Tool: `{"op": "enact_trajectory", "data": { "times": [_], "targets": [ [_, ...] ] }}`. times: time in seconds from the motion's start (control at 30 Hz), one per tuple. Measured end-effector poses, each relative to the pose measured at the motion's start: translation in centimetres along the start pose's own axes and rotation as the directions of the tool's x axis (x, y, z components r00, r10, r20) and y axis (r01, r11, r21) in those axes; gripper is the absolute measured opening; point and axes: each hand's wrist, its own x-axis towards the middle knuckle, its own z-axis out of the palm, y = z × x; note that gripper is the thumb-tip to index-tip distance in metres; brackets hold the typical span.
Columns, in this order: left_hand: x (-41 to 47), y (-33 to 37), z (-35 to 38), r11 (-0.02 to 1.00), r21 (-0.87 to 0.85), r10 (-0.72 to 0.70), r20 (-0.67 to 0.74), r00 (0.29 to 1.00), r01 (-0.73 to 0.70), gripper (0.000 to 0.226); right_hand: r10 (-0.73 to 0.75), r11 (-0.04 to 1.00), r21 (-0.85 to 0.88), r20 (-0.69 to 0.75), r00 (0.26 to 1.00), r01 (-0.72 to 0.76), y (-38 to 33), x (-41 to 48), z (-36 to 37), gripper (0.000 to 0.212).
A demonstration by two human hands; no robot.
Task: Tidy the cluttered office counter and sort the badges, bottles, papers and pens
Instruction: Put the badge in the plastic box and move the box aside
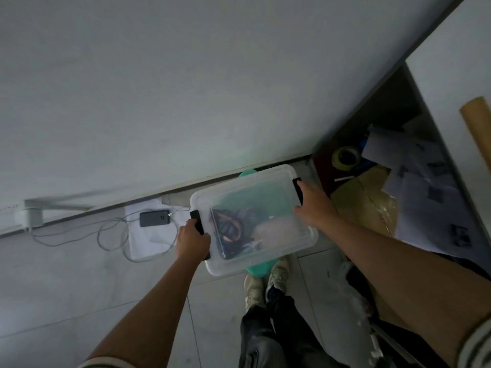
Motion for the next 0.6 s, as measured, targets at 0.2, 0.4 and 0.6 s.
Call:
{"op": "enact_trajectory", "data": {
  "times": [0.2,0.4,0.6],
  "targets": [
    [-5.0,3.7,-3.2,0.968,0.107,0.219,0.086,0.972,-0.228,0.029,-0.068,0.998,-0.011,-0.047,0.997,0.068,-1.6,-6.8,-5.0,0.04],
    [-11.6,9.2,-5.8,0.87,0.13,0.459,0.139,0.877,-0.476,0.023,-0.106,0.994,-0.01,-0.192,0.976,0.106,-0.5,-16.8,-11.4,0.044],
    [-18.3,17.1,-6.2,0.693,0.131,0.679,0.211,0.703,-0.709,0.018,-0.012,0.997,0.061,-0.477,0.879,0.047,3.3,-27.1,-17.0,0.032]
  ]
}}
